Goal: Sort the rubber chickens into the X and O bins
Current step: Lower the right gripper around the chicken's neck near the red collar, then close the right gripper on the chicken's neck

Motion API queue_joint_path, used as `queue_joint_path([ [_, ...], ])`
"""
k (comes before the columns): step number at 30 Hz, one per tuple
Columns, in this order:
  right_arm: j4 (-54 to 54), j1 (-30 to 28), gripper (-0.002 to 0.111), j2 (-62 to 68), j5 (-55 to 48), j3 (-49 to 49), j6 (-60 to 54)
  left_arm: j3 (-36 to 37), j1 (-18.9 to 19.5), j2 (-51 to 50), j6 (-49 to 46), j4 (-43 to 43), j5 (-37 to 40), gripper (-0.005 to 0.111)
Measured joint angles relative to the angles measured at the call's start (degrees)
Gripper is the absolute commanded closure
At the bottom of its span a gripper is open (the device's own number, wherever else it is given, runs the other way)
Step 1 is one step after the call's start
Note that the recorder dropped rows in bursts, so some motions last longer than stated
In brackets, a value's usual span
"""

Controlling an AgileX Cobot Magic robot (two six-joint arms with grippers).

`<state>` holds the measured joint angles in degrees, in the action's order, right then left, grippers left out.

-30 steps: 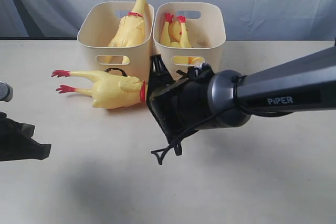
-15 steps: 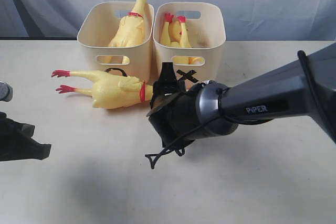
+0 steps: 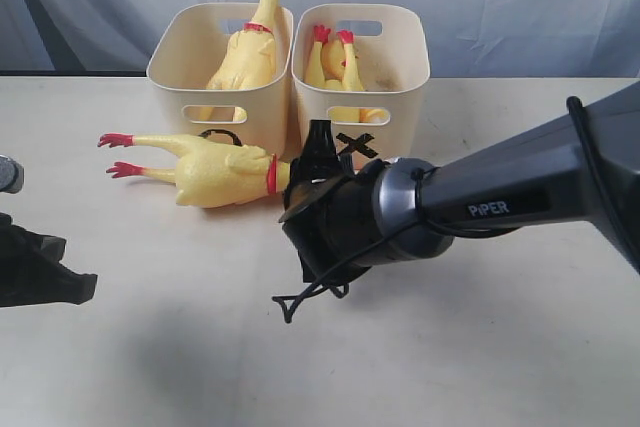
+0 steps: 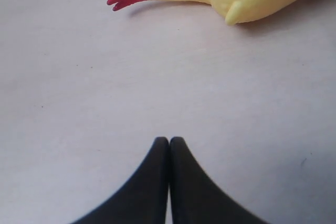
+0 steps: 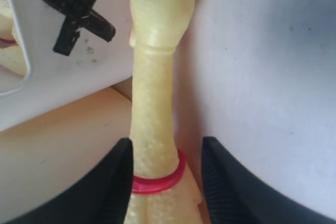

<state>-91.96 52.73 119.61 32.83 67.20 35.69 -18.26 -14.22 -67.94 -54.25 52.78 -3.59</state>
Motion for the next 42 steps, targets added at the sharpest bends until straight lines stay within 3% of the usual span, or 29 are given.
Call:
queue_joint_path([
  [36,3.1,0.0,0.058,1.3,0.1,0.0,0.6,0.0,0.0,0.0,0.0,0.0,0.0,0.107],
  [42,8.0,0.0,0.058,3.1,0.8,0.3,5.9,0.0,0.0,0.0,0.0,0.0,0.0,0.107],
])
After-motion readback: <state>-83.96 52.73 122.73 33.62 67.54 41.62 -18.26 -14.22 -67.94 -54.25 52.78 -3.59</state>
